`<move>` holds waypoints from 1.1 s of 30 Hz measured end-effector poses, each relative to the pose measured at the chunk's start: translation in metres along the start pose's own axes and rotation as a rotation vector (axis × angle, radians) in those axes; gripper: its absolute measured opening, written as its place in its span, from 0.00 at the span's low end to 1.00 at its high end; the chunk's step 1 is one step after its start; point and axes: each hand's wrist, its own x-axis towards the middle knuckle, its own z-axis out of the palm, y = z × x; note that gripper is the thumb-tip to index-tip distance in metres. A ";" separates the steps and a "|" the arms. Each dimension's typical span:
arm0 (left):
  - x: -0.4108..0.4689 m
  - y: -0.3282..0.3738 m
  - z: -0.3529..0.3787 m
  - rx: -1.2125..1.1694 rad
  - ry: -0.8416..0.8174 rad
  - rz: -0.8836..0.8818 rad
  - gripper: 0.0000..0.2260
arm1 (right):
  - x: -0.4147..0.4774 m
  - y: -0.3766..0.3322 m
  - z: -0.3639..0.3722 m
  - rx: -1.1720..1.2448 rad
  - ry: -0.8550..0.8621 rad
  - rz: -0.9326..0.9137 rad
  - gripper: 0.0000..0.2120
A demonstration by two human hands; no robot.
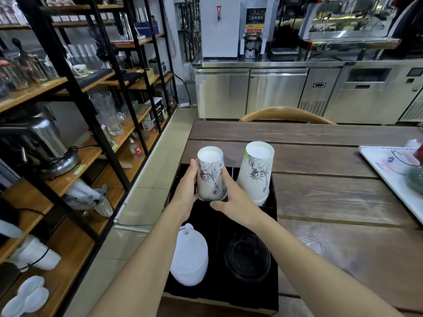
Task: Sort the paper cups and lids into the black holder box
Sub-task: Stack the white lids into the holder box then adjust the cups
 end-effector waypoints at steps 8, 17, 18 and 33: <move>-0.003 0.002 0.003 0.018 0.022 0.046 0.14 | 0.003 0.000 -0.002 -0.015 0.010 -0.021 0.41; -0.021 -0.008 0.016 0.078 0.537 0.329 0.06 | -0.027 0.001 -0.012 -0.057 0.311 0.005 0.15; -0.024 -0.013 0.017 0.099 0.503 0.327 0.06 | -0.031 0.005 -0.014 -0.064 0.318 0.026 0.14; -0.070 -0.082 0.046 0.377 0.036 0.062 0.11 | -0.104 0.035 -0.001 0.078 0.413 0.236 0.15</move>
